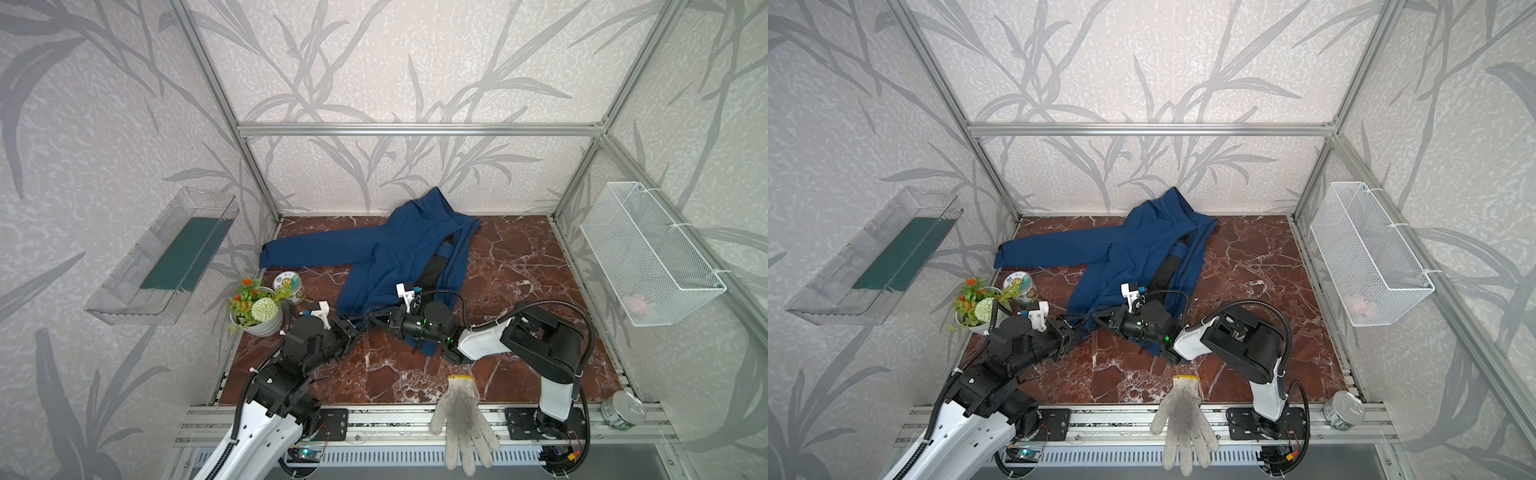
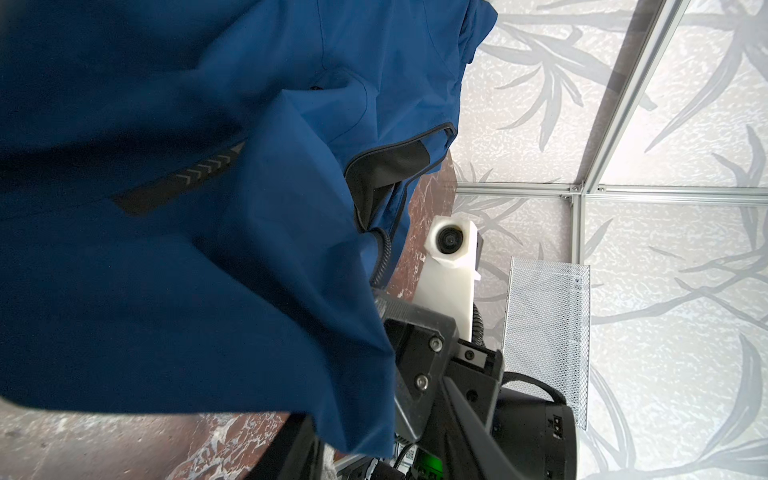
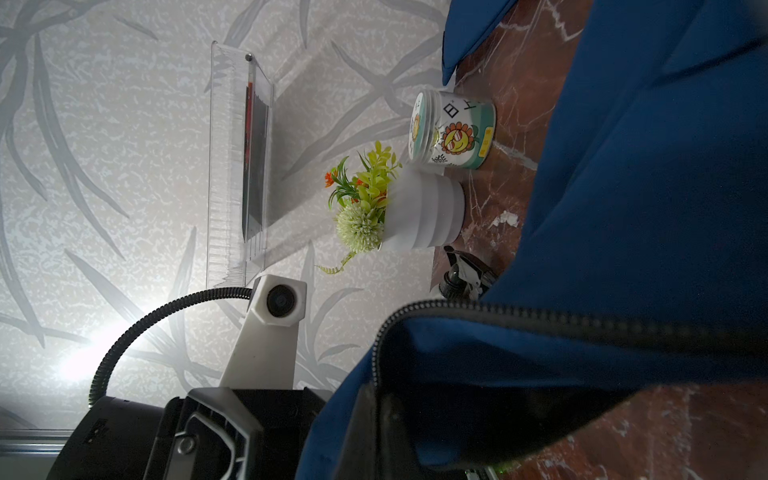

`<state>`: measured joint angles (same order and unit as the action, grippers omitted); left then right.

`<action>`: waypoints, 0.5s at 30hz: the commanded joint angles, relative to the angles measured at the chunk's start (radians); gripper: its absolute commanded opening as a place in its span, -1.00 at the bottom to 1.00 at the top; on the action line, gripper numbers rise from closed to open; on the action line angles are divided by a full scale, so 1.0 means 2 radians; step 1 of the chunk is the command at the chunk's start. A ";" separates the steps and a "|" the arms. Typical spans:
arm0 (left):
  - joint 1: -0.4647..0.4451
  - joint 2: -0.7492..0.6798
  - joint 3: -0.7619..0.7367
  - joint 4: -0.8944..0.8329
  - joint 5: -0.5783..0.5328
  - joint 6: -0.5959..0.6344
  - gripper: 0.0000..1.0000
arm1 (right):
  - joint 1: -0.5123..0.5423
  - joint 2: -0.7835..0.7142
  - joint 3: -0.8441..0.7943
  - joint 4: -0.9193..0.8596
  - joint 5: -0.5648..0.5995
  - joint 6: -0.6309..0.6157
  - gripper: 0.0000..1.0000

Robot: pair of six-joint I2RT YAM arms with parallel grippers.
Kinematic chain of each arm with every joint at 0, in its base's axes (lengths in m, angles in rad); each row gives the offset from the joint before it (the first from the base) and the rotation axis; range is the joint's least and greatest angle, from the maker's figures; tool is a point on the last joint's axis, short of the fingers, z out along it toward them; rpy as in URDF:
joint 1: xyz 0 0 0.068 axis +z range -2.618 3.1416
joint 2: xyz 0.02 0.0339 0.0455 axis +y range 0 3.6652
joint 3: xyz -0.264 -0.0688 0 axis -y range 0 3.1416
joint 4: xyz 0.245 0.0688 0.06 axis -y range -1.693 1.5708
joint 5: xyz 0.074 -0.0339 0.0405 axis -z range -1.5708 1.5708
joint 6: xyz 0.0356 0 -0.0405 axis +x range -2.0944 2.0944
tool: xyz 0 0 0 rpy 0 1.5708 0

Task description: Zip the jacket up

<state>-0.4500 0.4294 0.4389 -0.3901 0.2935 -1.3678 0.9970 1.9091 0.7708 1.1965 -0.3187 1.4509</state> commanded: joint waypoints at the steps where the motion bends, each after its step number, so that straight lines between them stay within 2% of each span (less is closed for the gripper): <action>1: -0.001 0.001 0.006 -0.004 0.005 0.005 -0.08 | 0.003 -0.003 0.013 -0.009 -0.012 -0.002 -1.00; 15: -0.001 0.016 0.007 -0.015 0.011 0.017 -0.07 | -0.002 -0.020 0.027 -0.057 -0.032 -0.015 -1.00</action>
<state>-0.4500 0.4633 0.4389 -0.3996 0.3073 -1.3491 0.9947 1.9068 0.8070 1.0931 -0.3607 1.4429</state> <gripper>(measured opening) 0.465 0.047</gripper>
